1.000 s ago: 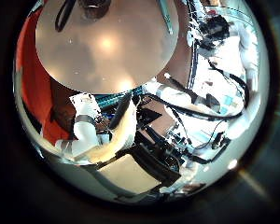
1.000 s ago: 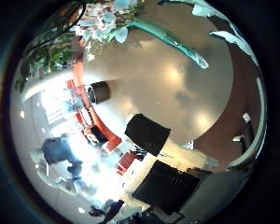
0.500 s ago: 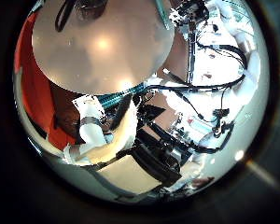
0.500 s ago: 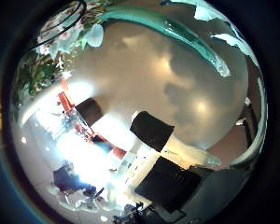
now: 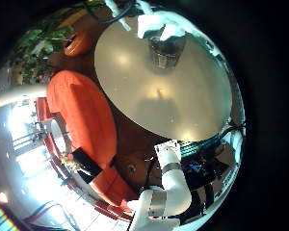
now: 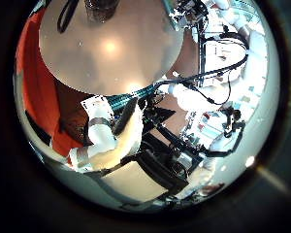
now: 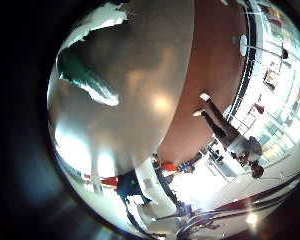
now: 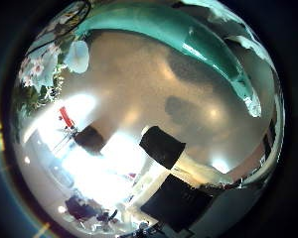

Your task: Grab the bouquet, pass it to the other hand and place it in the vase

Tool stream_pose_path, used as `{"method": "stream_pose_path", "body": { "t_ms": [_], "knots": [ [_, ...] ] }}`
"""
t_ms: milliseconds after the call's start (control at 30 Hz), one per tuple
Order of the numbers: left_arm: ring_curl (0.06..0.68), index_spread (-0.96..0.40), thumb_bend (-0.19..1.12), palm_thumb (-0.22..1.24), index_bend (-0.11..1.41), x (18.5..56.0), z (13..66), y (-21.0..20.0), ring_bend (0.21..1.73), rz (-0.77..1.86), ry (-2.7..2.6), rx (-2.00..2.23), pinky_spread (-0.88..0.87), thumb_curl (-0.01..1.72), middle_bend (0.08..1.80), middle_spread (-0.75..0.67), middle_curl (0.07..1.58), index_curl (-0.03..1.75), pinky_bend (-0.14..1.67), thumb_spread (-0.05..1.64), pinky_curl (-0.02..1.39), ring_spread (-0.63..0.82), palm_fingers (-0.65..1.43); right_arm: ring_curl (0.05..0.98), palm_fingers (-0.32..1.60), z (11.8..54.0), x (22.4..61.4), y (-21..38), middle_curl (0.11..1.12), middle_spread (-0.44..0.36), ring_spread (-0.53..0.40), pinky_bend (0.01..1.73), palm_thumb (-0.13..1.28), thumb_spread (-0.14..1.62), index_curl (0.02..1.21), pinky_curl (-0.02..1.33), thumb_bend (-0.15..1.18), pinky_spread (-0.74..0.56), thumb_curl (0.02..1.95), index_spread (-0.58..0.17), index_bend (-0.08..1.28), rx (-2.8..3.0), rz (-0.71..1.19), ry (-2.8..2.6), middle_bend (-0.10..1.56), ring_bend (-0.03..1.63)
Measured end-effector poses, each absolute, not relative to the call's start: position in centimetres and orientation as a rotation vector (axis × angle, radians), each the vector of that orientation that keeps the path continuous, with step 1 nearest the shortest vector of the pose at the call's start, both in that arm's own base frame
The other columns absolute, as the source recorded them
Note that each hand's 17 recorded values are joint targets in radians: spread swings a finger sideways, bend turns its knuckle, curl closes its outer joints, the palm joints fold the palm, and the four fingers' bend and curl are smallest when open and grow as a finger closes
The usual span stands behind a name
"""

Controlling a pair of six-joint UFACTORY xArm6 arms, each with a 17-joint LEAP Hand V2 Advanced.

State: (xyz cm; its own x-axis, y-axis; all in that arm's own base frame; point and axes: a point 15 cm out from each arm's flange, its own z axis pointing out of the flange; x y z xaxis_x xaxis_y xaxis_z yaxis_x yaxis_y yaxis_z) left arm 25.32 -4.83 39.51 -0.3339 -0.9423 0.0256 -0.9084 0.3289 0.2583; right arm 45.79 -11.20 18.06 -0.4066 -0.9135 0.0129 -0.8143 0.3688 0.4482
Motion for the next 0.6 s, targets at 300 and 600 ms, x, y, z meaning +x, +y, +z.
{"method": "stream_pose_path", "body": {
  "t_ms": [300,600],
  "knots": [
    [0.178,-0.05,-0.02,0.27,0.20,25.4,39.5,-5.0,0.44,-0.296,-2.414,1.702,0.46,0.29,0.18,0.26,0.31,0.45,0.19,1.16,0.30,0.47,0.28,0.344,0.49,16.7,45.9,-11.4,0.51,-0.095,-0.217,0.84,0.41,1.12,0.45,-0.01,-0.02,-0.07,0.34,-0.248,0.21,1.520,-0.573,-2.361,0.56,1.03],
    [0.178,-0.05,-0.02,0.27,0.19,25.7,39.6,-5.1,0.44,-0.294,-2.410,1.710,0.46,0.29,0.19,0.26,0.31,0.44,0.19,1.16,0.30,0.47,0.28,0.361,0.62,15.9,47.3,-11.8,0.53,-0.141,-0.256,0.89,0.50,1.12,0.47,0.00,-0.01,-0.17,0.36,-0.290,0.21,1.527,-0.565,-2.359,0.59,1.05]
  ]
}}
